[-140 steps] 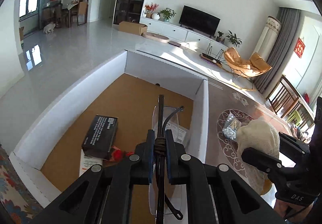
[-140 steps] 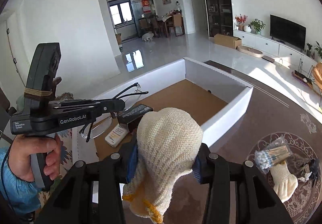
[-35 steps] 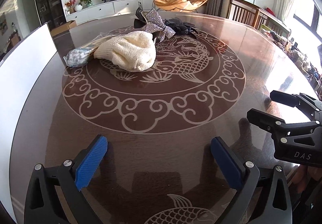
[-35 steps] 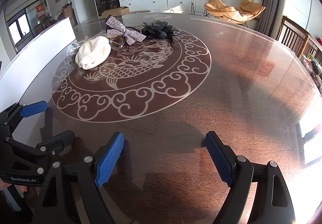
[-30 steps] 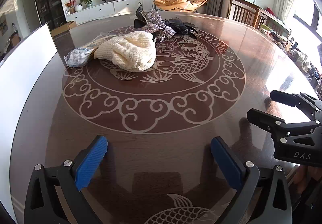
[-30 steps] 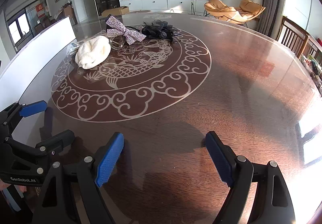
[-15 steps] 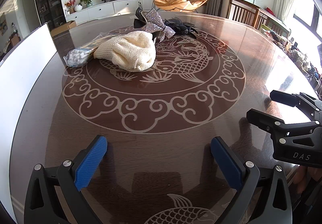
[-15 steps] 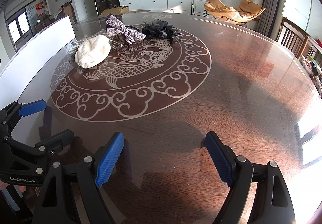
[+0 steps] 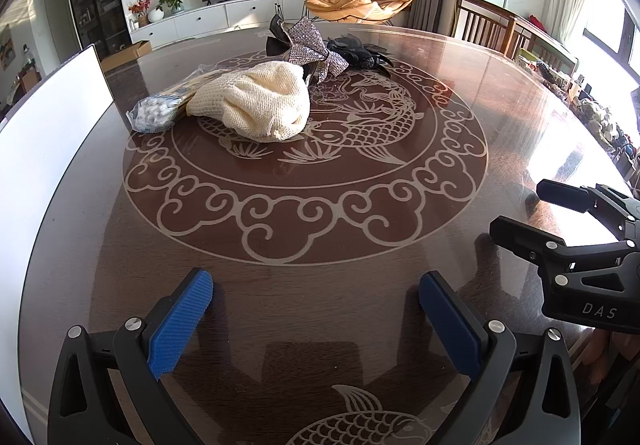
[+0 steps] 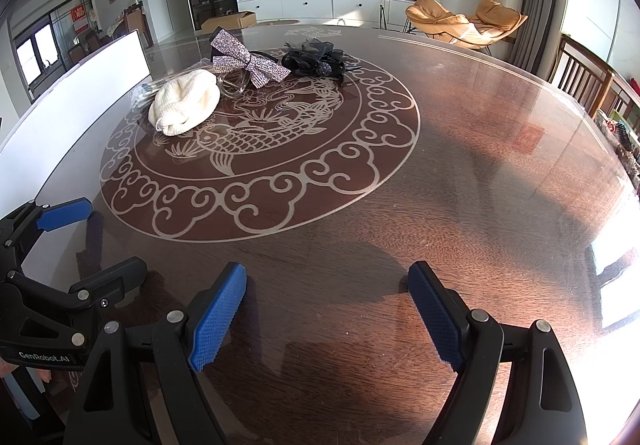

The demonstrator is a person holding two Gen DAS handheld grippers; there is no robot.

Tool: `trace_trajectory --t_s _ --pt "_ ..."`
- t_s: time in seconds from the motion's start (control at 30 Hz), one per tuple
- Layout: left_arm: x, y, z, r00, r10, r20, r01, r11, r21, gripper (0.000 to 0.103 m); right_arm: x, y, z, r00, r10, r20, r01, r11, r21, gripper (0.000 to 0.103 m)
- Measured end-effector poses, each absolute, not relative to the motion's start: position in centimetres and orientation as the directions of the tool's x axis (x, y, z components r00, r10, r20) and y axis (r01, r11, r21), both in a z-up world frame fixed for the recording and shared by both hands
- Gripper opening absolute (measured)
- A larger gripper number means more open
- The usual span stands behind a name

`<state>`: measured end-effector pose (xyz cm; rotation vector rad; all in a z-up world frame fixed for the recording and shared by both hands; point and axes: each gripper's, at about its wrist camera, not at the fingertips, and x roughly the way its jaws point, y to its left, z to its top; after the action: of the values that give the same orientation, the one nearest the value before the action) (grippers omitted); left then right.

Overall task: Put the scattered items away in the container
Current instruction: 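Reach the left gripper to the second cream knit glove and close on it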

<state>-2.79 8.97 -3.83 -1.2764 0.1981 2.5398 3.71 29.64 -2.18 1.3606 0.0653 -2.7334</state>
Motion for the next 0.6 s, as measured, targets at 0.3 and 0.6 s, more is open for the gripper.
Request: trace_trajectory --t_s 0.3,0.6 --pt "-2.9 9.0 -3.8 -0.564 0.189 -0.804 -0.313 -0.950 -0.003 0.103 3.7 29.6 -2.2 -0.600 -0.059 -0.798 0.097 -0.995 0.000 0.084" --pt "-12.6 5.5 -0.5 -0.538 0.347 -0.769 -0.018 -0.916 -0.401 0.103 3.7 29.6 -2.2 -0.600 -0.059 -0.798 0.097 -0.995 0.001 0.084"
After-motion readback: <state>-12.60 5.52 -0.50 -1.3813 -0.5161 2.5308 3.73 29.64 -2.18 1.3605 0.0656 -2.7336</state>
